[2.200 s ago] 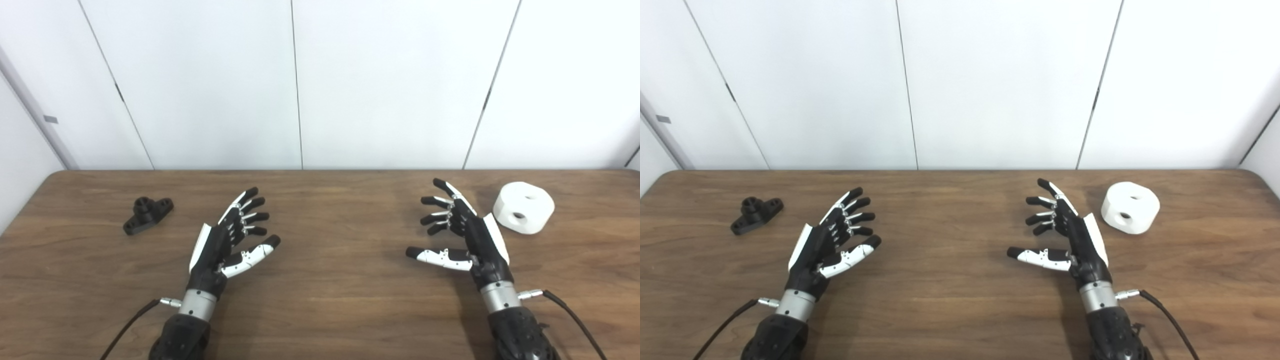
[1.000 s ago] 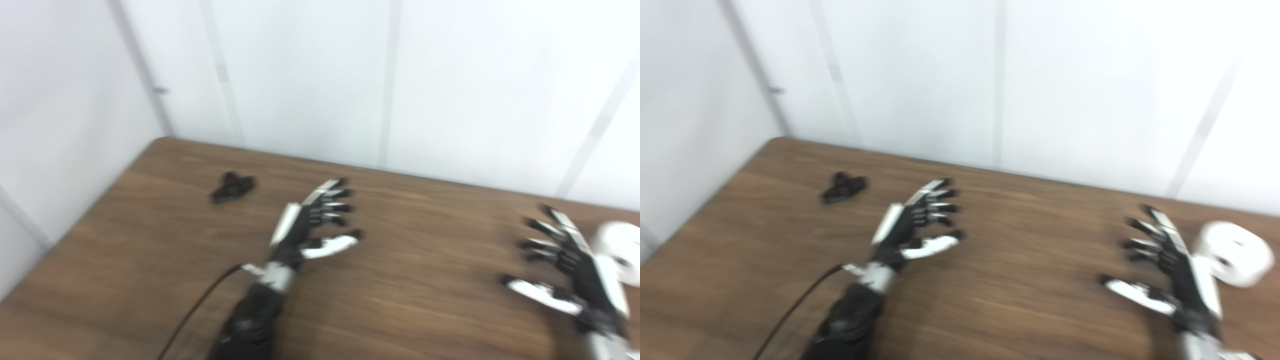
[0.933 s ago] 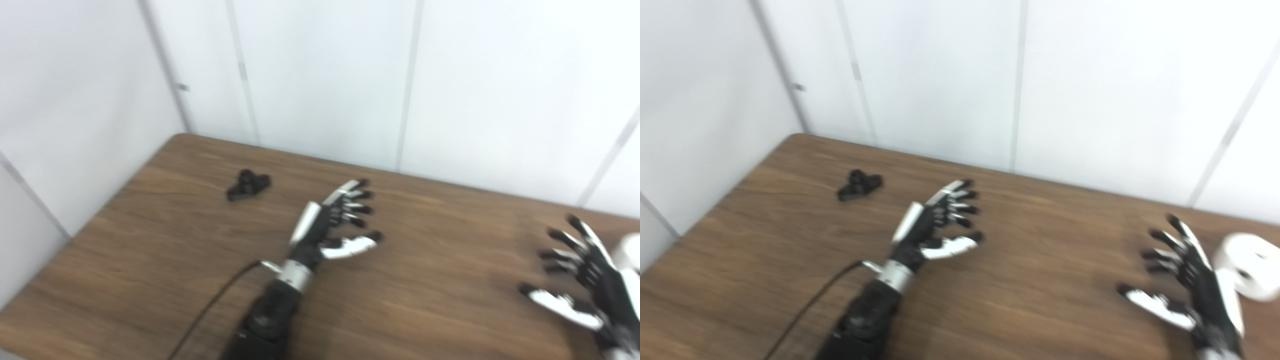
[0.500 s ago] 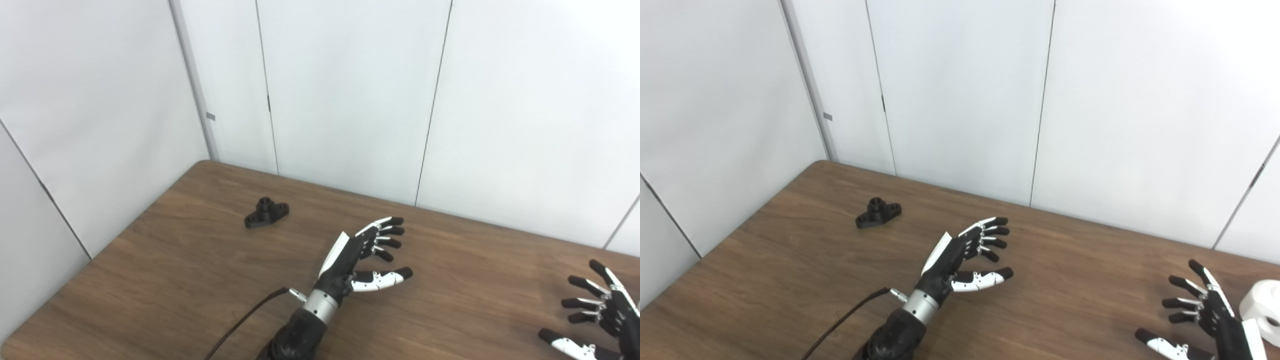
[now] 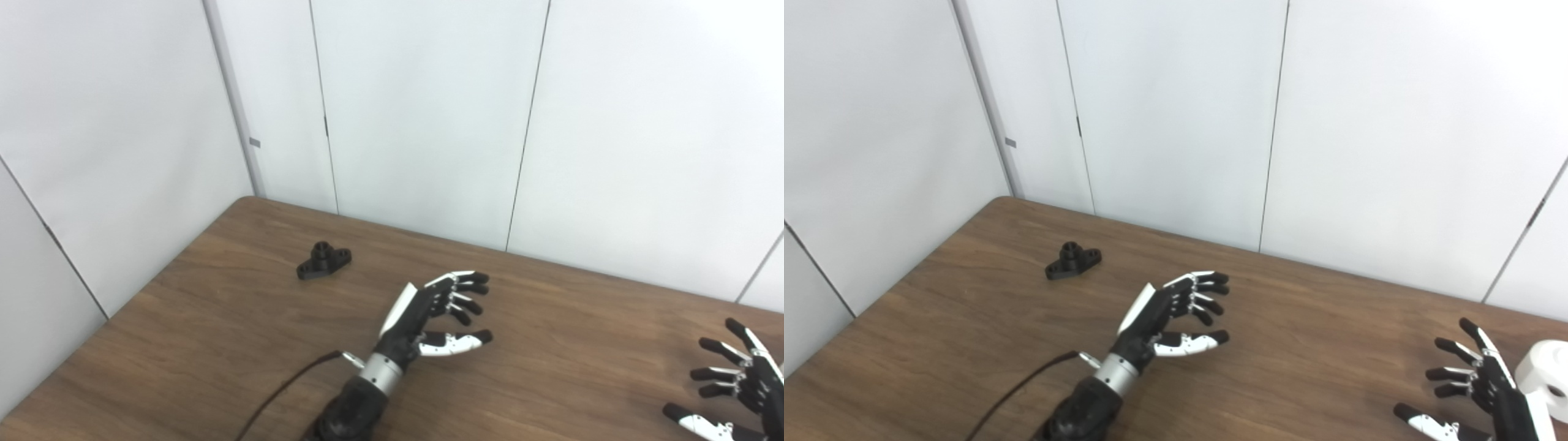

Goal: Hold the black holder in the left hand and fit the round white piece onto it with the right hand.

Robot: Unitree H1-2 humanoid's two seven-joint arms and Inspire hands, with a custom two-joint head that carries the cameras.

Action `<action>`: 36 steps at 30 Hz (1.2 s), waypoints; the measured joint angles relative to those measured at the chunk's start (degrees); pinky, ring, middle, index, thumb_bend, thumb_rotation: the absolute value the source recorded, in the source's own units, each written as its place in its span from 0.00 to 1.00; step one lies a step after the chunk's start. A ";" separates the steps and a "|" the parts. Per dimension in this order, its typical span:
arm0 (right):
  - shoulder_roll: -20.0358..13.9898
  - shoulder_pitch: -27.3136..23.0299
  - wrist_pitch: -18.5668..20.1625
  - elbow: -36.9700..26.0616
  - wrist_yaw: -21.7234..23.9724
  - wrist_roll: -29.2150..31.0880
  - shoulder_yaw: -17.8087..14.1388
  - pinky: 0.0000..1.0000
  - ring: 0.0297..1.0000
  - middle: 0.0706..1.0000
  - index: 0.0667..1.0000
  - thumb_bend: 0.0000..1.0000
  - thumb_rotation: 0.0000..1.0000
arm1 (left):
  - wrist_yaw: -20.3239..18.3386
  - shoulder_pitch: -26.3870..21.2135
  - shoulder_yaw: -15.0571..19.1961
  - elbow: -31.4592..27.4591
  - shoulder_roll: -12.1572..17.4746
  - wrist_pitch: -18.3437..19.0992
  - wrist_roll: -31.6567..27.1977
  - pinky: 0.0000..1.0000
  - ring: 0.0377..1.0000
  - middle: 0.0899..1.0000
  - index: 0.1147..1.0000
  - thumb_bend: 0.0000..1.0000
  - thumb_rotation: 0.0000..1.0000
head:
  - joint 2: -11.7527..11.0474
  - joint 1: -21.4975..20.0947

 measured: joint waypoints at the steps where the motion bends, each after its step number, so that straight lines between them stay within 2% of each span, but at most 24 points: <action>1: -0.01 0.00 0.00 0.00 -0.01 -0.03 -0.01 0.49 0.58 0.77 0.91 0.66 0.15 | 0.09 0.02 0.13 -0.17 0.73 0.00 0.61 0.55 0.58 0.58 0.63 0.61 0.00 | 0.00 0.00; 3: -0.01 0.01 0.00 0.01 -0.01 -0.05 -0.05 0.49 0.59 0.77 0.91 0.66 0.15 | 0.34 0.02 0.55 -1.08 2.04 0.11 1.71 0.54 0.59 0.61 0.62 0.62 0.00 | -0.09 -0.17; 6: 0.03 -0.01 -0.01 0.03 0.00 0.03 -0.01 0.48 0.58 0.76 0.91 0.67 0.15 | 0.32 -0.07 0.45 -2.77 3.61 0.10 3.38 0.54 0.61 0.64 0.61 0.70 0.00 | 0.00 -0.26; 12: -0.01 -0.10 -0.06 0.19 0.00 0.02 -0.05 0.49 0.59 0.76 0.91 0.67 0.18 | -0.18 -0.06 -0.04 -6.00 7.42 1.73 8.76 0.58 0.66 0.67 0.65 0.72 0.03 | -0.18 -0.26; 16: -0.02 -0.10 -0.08 0.20 -0.02 -0.16 -0.06 0.48 0.58 0.75 0.91 0.67 0.18 | 0.08 -0.05 1.08 -8.87 9.38 2.18 10.57 0.69 0.72 0.71 0.68 0.73 0.03 | -0.35 -0.35; 20: -0.02 -0.10 -0.06 0.20 -0.02 -0.11 -0.14 0.49 0.60 0.76 0.91 0.68 0.22 | 0.79 0.10 3.03 -11.06 10.12 4.39 12.78 0.72 0.76 0.74 0.70 0.73 0.06 | -0.35 -0.35; 24: -0.02 -0.09 -0.07 0.20 -0.02 -0.06 -0.19 0.47 0.57 0.76 0.90 0.67 0.20 | 2.51 0.48 5.47 -14.39 10.48 6.37 15.71 0.75 0.80 0.78 0.74 0.70 0.09 | -0.35 -0.18; 30: -0.01 0.00 -0.07 0.18 -0.02 -0.06 -0.27 0.48 0.57 0.75 0.89 0.68 0.20 | 5.52 0.55 9.87 -16.75 10.83 9.75 18.77 0.70 0.77 0.78 0.74 0.72 0.09 | -0.35 0.18; 36: 0.00 0.05 -0.17 0.19 -0.02 0.04 -0.26 0.48 0.57 0.75 0.89 0.68 0.21 | 8.49 0.53 12.09 -18.71 11.55 14.08 23.74 0.84 0.91 0.88 0.75 0.76 0.12 | -0.35 0.18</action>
